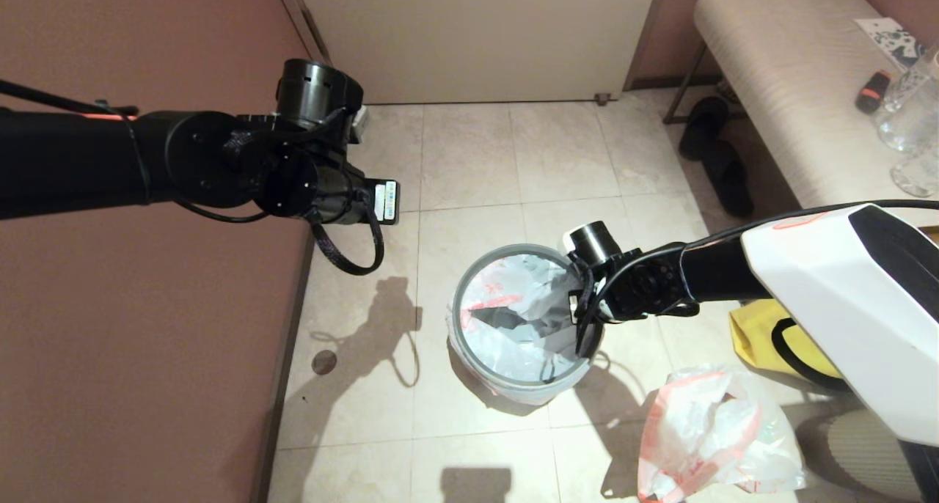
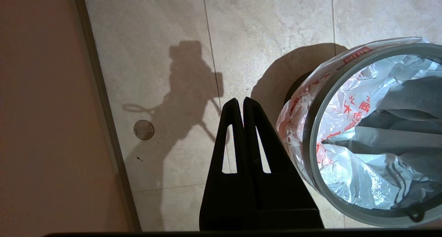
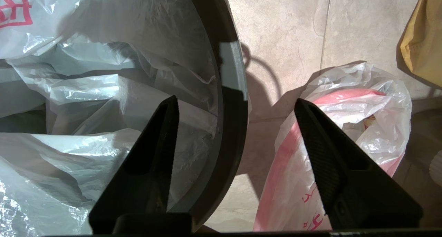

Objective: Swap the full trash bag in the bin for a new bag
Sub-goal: Place the trash can ring on the trash can

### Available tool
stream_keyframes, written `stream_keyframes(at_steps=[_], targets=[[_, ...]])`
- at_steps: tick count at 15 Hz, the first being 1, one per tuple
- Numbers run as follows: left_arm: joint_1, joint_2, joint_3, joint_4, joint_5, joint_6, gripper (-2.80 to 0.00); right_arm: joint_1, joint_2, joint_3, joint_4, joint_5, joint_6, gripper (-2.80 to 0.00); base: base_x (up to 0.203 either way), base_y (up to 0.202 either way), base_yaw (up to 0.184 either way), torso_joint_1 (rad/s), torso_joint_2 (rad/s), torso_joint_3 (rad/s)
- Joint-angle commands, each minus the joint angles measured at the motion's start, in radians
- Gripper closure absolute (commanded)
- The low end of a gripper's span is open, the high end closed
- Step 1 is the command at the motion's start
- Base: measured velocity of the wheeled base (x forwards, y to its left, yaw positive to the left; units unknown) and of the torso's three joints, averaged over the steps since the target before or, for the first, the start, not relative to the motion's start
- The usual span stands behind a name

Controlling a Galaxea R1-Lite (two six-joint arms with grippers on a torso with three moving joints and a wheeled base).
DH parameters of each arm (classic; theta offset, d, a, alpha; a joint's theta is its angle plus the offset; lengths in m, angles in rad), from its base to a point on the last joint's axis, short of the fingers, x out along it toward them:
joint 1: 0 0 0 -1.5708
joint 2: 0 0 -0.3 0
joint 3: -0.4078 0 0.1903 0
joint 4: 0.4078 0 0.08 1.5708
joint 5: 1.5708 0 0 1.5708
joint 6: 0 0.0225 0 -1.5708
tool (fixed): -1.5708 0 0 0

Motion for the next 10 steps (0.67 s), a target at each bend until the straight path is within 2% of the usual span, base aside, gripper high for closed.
stream_keyframes(at_steps=[1,3,4,10], targets=[[-0.001,0.004,0.000,0.001,0.003,-0.001,0.00,0.000,-0.010,0.002,0.000,-0.004,0.002,-2.80,0.000,0.000,0.000,0.000,0.00,0.000],[-0.001,0.004,0.000,0.001,0.003,-0.001,0.00,0.000,-0.007,-0.001,-0.001,-0.022,0.001,-2.80,0.000,0.000,0.000,0.000,0.00,0.000],[-0.001,0.003,0.000,0.001,0.003,-0.001,0.00,0.000,-0.001,-0.002,-0.001,-0.022,0.001,0.00,0.000,0.000,0.000,0.000,0.00,0.000],[-0.010,0.004,0.002,0.001,0.003,-0.001,0.00,0.001,0.032,-0.004,-0.037,-0.021,0.001,0.00,0.000,0.000,0.000,0.000,0.00,0.000]])
